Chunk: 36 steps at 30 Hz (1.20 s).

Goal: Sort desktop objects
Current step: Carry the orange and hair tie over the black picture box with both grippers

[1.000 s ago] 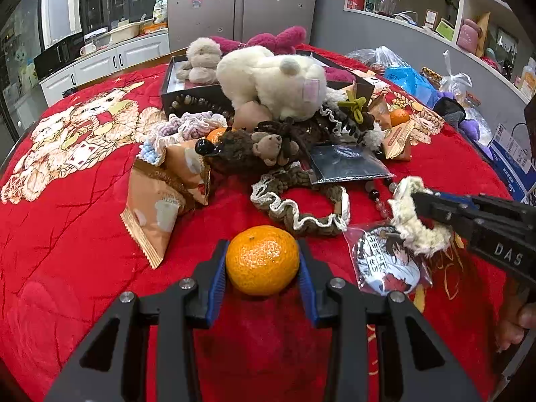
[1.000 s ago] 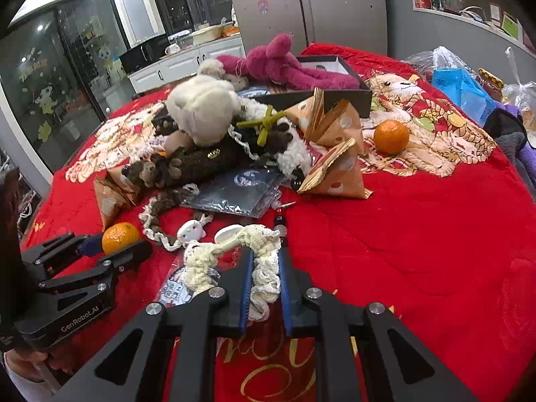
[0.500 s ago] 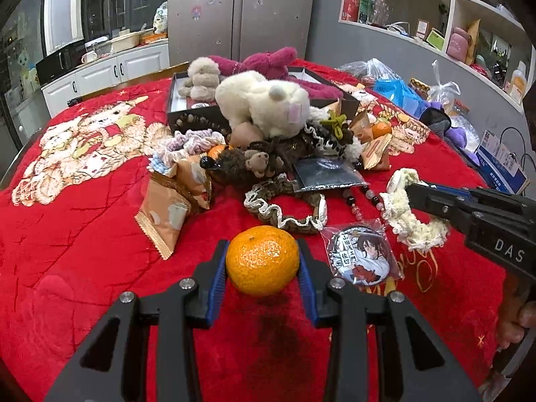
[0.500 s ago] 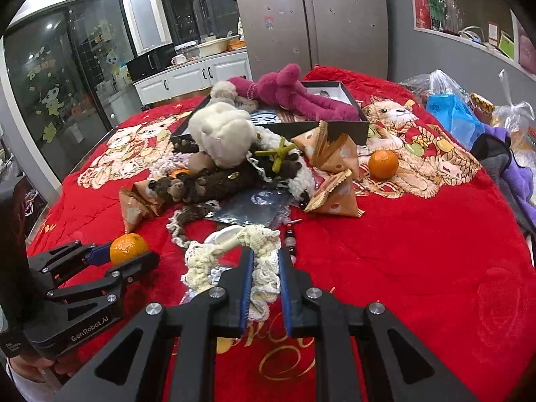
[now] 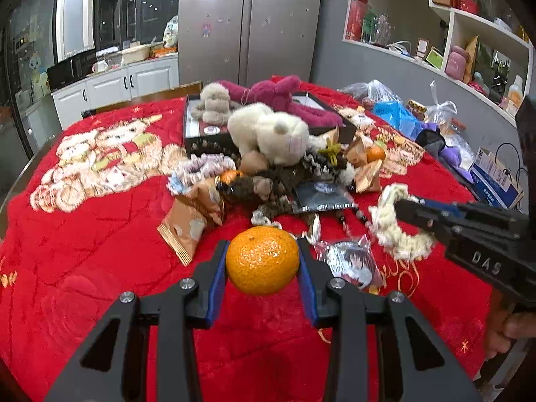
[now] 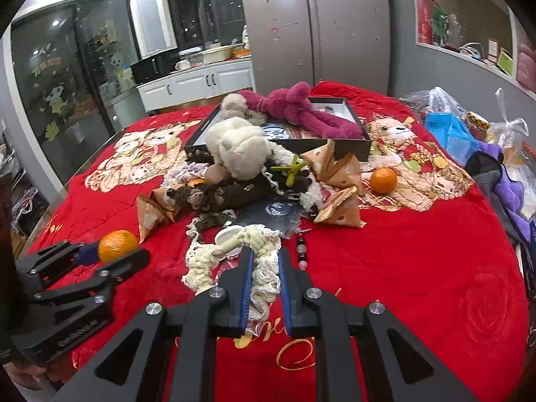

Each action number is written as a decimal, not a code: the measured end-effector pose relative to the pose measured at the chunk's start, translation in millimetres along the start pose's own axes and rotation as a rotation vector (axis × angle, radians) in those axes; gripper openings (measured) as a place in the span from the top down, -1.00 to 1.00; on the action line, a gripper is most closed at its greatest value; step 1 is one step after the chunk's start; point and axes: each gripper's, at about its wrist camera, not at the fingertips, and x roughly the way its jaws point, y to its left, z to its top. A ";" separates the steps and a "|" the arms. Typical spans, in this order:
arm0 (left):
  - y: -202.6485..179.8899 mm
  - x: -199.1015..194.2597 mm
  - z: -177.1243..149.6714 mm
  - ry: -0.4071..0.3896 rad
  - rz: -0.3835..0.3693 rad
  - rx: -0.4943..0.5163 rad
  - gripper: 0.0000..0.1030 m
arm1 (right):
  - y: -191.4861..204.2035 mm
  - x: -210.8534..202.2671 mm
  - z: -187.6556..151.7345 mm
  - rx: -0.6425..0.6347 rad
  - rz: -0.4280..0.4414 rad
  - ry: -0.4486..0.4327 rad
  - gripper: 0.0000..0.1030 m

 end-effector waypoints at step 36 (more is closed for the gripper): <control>21.1 75.4 176.2 -0.058 0.023 0.056 0.25 | -20.6 56.7 156.4 -0.010 0.092 -0.028 0.71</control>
